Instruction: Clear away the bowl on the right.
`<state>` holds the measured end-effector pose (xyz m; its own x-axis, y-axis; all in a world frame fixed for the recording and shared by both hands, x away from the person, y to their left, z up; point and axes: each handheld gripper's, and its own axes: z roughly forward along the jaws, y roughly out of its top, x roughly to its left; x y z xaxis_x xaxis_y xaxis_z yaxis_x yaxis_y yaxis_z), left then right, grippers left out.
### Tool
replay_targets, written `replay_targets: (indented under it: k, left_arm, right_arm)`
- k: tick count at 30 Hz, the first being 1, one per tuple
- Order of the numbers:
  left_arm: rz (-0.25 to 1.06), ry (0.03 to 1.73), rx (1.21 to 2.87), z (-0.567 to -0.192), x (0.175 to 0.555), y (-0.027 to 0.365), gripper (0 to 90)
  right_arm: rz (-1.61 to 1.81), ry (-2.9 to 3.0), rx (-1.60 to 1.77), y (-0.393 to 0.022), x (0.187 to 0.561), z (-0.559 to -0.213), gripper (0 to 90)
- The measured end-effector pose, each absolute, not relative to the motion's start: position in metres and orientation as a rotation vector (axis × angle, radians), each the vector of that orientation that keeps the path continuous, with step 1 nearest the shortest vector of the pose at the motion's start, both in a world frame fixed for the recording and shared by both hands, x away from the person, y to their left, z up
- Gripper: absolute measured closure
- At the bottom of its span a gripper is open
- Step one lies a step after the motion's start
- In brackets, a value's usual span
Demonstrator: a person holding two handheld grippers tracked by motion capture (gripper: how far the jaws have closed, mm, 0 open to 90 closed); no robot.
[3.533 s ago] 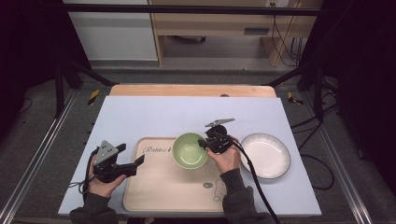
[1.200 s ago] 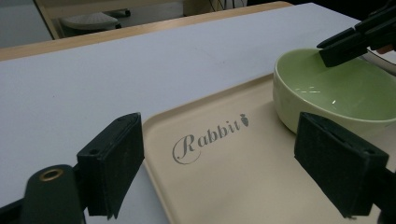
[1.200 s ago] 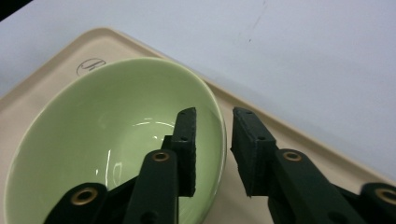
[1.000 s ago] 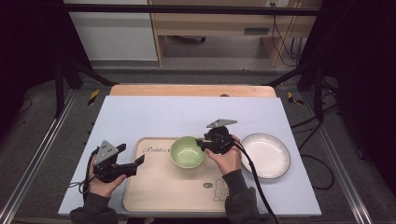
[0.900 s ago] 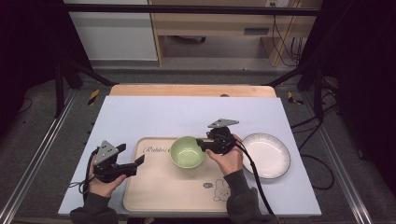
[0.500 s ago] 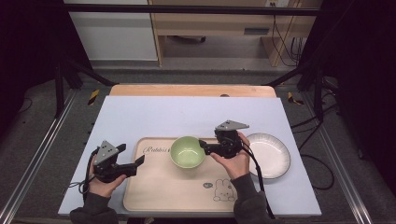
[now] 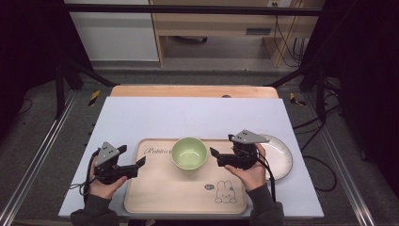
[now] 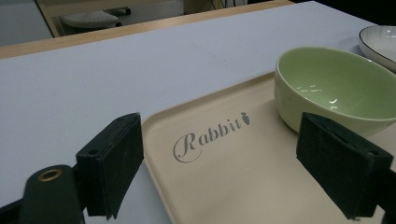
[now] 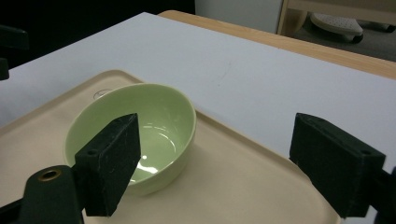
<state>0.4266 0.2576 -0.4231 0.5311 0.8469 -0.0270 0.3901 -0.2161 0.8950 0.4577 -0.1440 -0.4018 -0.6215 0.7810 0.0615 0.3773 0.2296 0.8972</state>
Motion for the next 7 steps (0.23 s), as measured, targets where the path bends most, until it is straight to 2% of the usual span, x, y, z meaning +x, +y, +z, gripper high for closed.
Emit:
replay_targets:
  k: [7]
  left_arm:
    - [0.603, 1.026, 1.817, -0.423, 0.427, 0.259, 14.6]
  right_arm:
    - [1.353, 2.104, 1.079, -0.159, 0.447, -0.411, 16.7]
